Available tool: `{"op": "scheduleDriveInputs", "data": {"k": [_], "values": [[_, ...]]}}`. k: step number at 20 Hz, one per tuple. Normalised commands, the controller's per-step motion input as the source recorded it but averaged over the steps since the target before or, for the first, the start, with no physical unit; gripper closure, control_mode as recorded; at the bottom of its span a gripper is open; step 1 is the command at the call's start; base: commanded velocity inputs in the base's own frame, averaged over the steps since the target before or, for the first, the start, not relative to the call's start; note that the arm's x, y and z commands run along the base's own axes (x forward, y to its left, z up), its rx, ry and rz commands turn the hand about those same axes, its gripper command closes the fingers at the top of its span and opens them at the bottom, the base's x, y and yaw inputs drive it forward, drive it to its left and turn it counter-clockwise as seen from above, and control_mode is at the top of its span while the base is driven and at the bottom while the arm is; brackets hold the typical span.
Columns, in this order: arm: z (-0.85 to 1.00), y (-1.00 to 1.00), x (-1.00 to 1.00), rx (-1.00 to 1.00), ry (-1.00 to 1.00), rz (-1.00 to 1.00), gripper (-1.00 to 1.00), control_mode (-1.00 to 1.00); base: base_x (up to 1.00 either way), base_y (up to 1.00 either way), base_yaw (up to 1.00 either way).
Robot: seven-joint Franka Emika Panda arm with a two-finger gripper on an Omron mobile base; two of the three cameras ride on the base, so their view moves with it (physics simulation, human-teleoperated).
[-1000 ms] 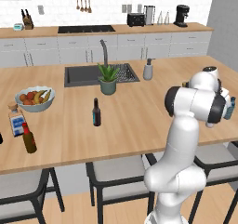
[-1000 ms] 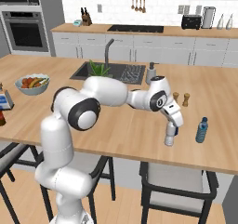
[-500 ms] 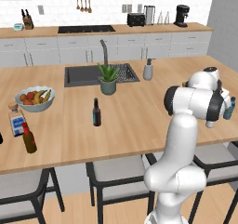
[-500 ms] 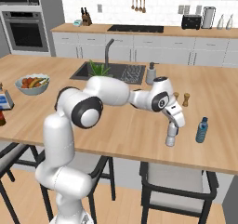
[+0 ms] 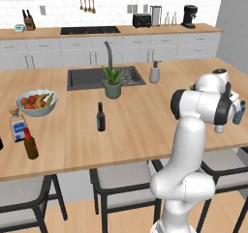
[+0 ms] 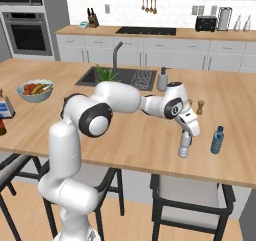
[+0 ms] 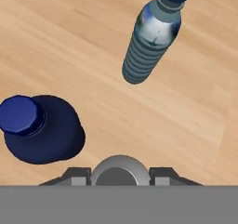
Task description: Move the plastic bottles in the middle to the plastics group, and the glass bottles in the middle to the glass group.
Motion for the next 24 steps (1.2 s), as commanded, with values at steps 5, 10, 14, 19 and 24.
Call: {"op": "scheduleDriveInputs", "data": {"k": [5, 10, 14, 19, 24], "values": [[-0.20, -0.02, 0.00, 0.00, -0.07, 0.00, 1.00, -1.00, 0.00, 0.00, 0.00], [-0.18, 0.00, 0.00, 0.00, -0.13, 0.00, 1.00, -1.00, 0.00, 0.00, 0.00], [-0.03, -0.04, -0.03, 0.02, -0.18, 0.00, 1.00, -1.00, 0.00, 0.00, 0.00], [0.00, -0.12, -0.05, 0.04, -0.08, 0.00, 1.00, -1.00, 0.00, 0.00, 0.00], [0.00, -0.02, -0.01, 0.00, 0.00, 0.00, 1.00, -1.00, 0.00, 0.00, 0.00]]}}
